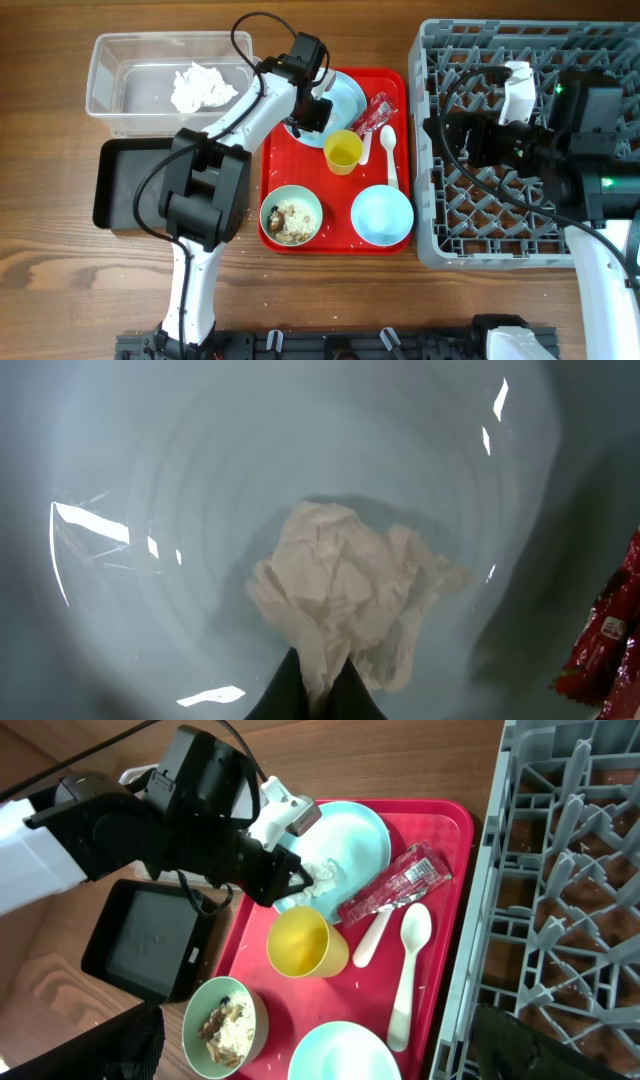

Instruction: Sort waste into correct bins and load items into the dishwasher rack

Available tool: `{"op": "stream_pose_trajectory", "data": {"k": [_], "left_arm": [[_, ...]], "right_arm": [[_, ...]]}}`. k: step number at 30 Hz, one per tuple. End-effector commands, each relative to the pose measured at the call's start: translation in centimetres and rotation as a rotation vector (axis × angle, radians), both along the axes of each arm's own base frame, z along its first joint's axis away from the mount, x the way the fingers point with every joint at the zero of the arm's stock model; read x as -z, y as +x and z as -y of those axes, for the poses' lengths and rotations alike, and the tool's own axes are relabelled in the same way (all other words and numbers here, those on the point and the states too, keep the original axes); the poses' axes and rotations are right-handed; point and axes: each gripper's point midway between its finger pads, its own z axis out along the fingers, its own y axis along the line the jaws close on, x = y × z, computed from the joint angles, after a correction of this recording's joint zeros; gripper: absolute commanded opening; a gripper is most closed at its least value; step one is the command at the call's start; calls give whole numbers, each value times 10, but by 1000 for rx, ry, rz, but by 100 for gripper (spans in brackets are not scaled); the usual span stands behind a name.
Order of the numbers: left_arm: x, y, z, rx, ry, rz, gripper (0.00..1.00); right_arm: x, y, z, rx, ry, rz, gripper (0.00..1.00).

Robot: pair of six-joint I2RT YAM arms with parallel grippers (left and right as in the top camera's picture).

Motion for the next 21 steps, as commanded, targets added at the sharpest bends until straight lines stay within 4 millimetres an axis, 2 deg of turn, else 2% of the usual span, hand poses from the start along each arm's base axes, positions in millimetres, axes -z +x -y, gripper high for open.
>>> {"op": "stream_pose_trajectory", "data": {"k": [1, 3, 5, 7, 8, 10, 11, 12, 13, 14, 16, 18, 21], "left_arm": [[-26, 17, -2, -66, -45, 40, 4], [-85, 41, -20, -170, -104, 127, 4], [-142, 58, -48, -240, -148, 227, 4], [-177, 68, -81, -303, -169, 304, 4], [-186, 73, -108, -352, -168, 326, 4], [-179, 77, -146, -423, -149, 310, 4], [-159, 78, -175, -481, -128, 271, 4], [-148, 78, -187, -504, -118, 250, 5], [-124, 77, -205, -541, -100, 199, 22], [-112, 76, -211, -553, -93, 176, 50], [-101, 76, -215, -561, -85, 153, 88], [-99, 77, -216, -559, -84, 153, 100], [-111, 81, -211, -548, -94, 185, 100]], "right_arm": [[-8, 1, 0, 10, 0, 15, 100], [-8, 2, 0, 10, 0, 15, 100], [-8, 2, 0, 10, 0, 15, 100], [-8, 2, 0, 10, 0, 14, 100], [-8, 2, 0, 10, 0, 15, 100], [-7, 2, 0, 10, 0, 14, 100], [-7, 2, 0, 10, 0, 14, 100], [-7, 2, 0, 10, 0, 14, 100], [-7, 2, 0, 10, 0, 14, 100], [-7, 2, 0, 10, 0, 14, 100], [-7, 2, 0, 10, 0, 14, 100], [-7, 2, 0, 11, 0, 13, 100], [-7, 2, 0, 10, 0, 13, 100]]}}
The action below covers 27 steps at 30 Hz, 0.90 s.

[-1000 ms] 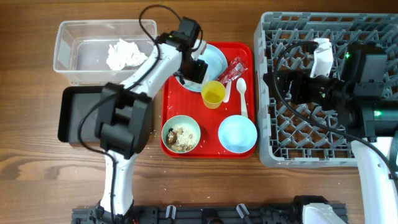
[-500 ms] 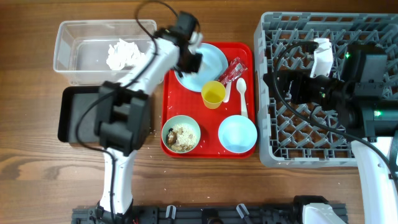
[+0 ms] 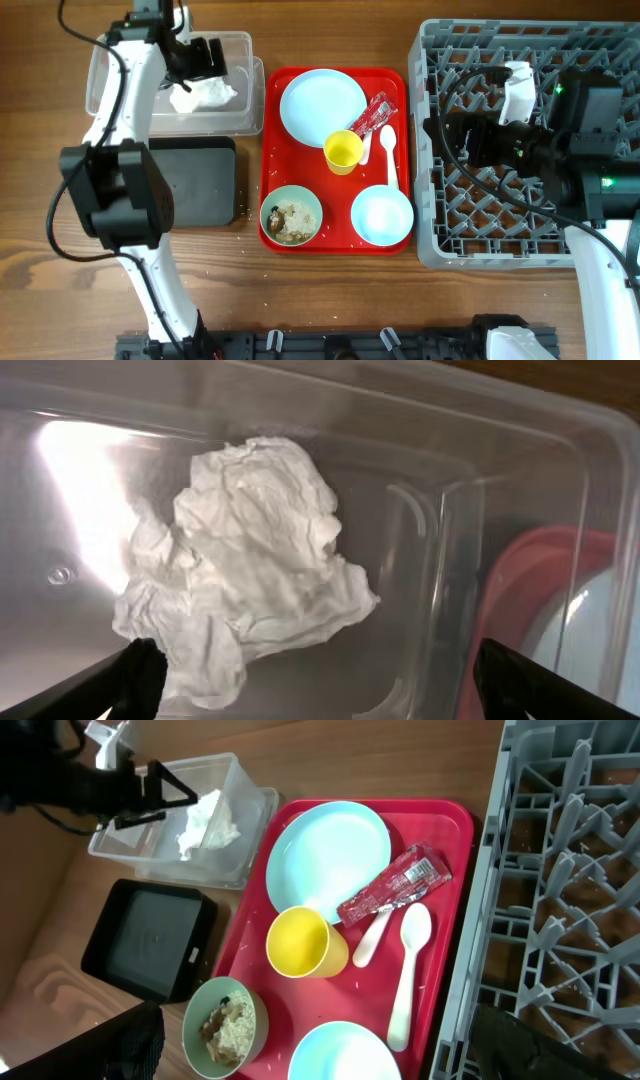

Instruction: Sort waste into correct bins and load items into the dishwasher rack

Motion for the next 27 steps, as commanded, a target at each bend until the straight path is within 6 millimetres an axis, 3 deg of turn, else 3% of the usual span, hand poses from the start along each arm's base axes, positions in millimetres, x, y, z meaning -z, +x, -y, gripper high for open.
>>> {"op": "stream_pose_trajectory", "data": {"k": [1, 4, 6, 8, 10, 12, 15, 22, 27], "left_arm": [[-29, 7, 12, 23, -3, 71, 100], [-59, 6, 34, 73, -1, 134, 100], [-80, 0, 73, 199, -8, 182, 98], [-85, -10, 123, 362, -4, 203, 95], [-74, -28, 186, 569, 29, 205, 92], [-52, -42, 233, 701, 49, 189, 90], [-15, -56, 279, 797, 72, 152, 87], [22, -70, 338, 981, 100, 197, 85], [40, -61, 357, 1012, 101, 254, 85]], "right_arm": [[-7, 2, 0, 10, 0, 14, 100], [-7, 2, 0, 10, 0, 14, 100], [-7, 2, 0, 10, 0, 14, 100], [-7, 2, 0, 10, 0, 14, 100], [-7, 2, 0, 10, 0, 14, 100], [-7, 2, 0, 10, 0, 14, 100], [-7, 2, 0, 10, 0, 13, 100], [-6, 2, 0, 10, -1, 12, 100], [-5, 3, 3, 24, -15, 10, 100]]}}
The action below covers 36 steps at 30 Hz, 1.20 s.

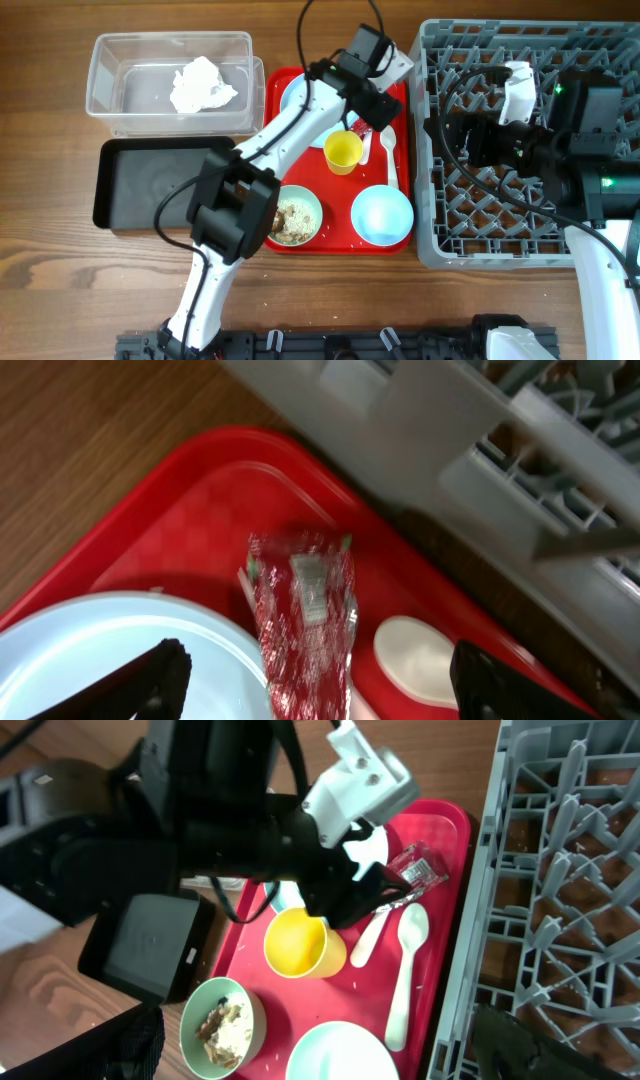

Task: Sort waste into correct bins and load items into the dishwasher rack
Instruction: 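Reach left gripper to the red wrapper on the tray and grasp it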

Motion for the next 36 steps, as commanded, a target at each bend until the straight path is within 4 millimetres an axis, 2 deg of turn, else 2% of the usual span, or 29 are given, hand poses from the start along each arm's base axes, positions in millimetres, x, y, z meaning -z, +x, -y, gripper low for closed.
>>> {"op": "stream_pose_trajectory", "data": {"k": [1, 9, 12, 16, 18, 19, 20, 28, 29, 31, 36], "left_arm": [[23, 8, 10, 57, 18, 35, 84], [51, 14, 14, 78, 29, 43, 81], [57, 16, 16, 78, 26, 46, 76], [58, 18, 17, 78, 21, 54, 60], [56, 20, 19, 77, 14, 65, 48], [56, 20, 19, 77, 14, 66, 35], [56, 20, 19, 77, 14, 65, 30], [76, 16, 17, 80, 33, 34, 31], [79, 16, 18, 81, 35, 31, 25], [79, 16, 18, 81, 34, 32, 4], [65, 26, 22, 43, -1, 64, 4]], "right_arm": [[-5, 3, 3, 20, -11, 10, 100], [-5, 3, 3, 20, -11, 10, 100], [-5, 3, 3, 20, -11, 10, 100], [-5, 3, 3, 20, -12, 10, 100], [-5, 3, 3, 20, -12, 10, 100], [-5, 3, 3, 21, -11, 10, 100], [-5, 3, 3, 20, -12, 10, 100], [-5, 3, 3, 23, -16, 10, 100], [-4, 3, 4, 28, -20, 9, 100], [-3, 3, 6, 37, -29, 6, 100], [-2, 3, 6, 38, -30, 3, 100]]}}
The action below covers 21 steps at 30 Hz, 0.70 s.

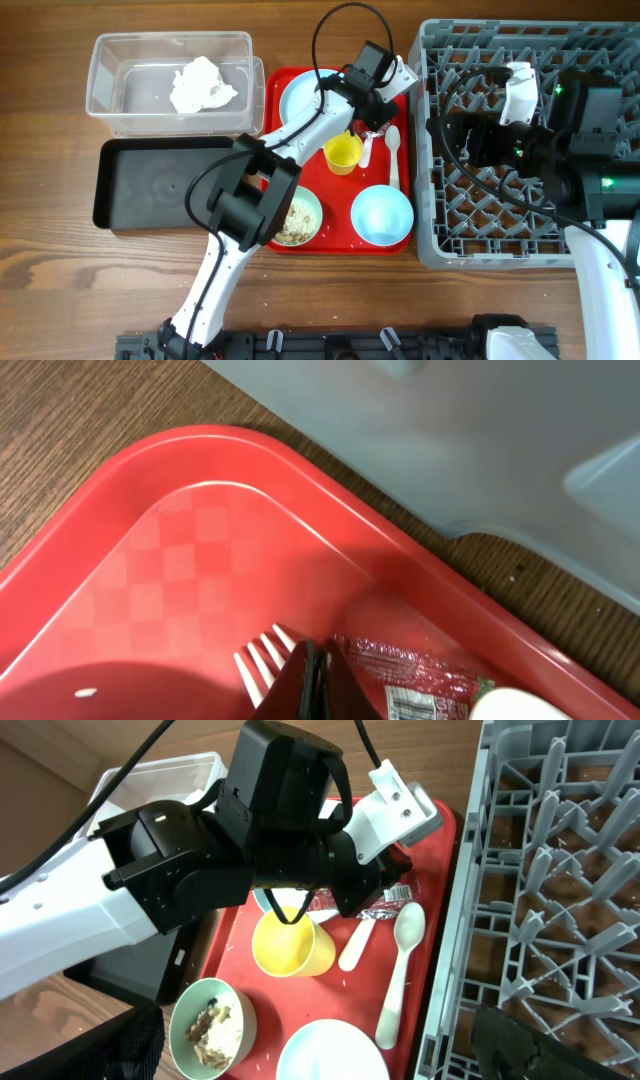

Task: Sort waste into correct bins and load items into the dishwasher rack
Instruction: 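Reach left gripper to the red wrapper on the tray and grasp it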

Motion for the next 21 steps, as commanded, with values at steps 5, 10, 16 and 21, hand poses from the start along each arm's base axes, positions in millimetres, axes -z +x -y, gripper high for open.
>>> {"op": "stream_pose_trajectory", "data": {"k": [5, 10, 16, 21], "left_arm": [[-46, 21, -9, -124, -66, 34, 4], [-57, 4, -25, -31, 28, 27, 53], [-44, -12, -35, 5, 96, -37, 75], [-33, -22, -40, 10, 123, -87, 74]], "right_arm": [[-6, 2, 2, 16, -6, 10, 100], [-6, 2, 2, 16, -6, 10, 100], [-6, 2, 2, 16, -6, 11, 100], [-6, 2, 2, 16, -6, 11, 100]]}}
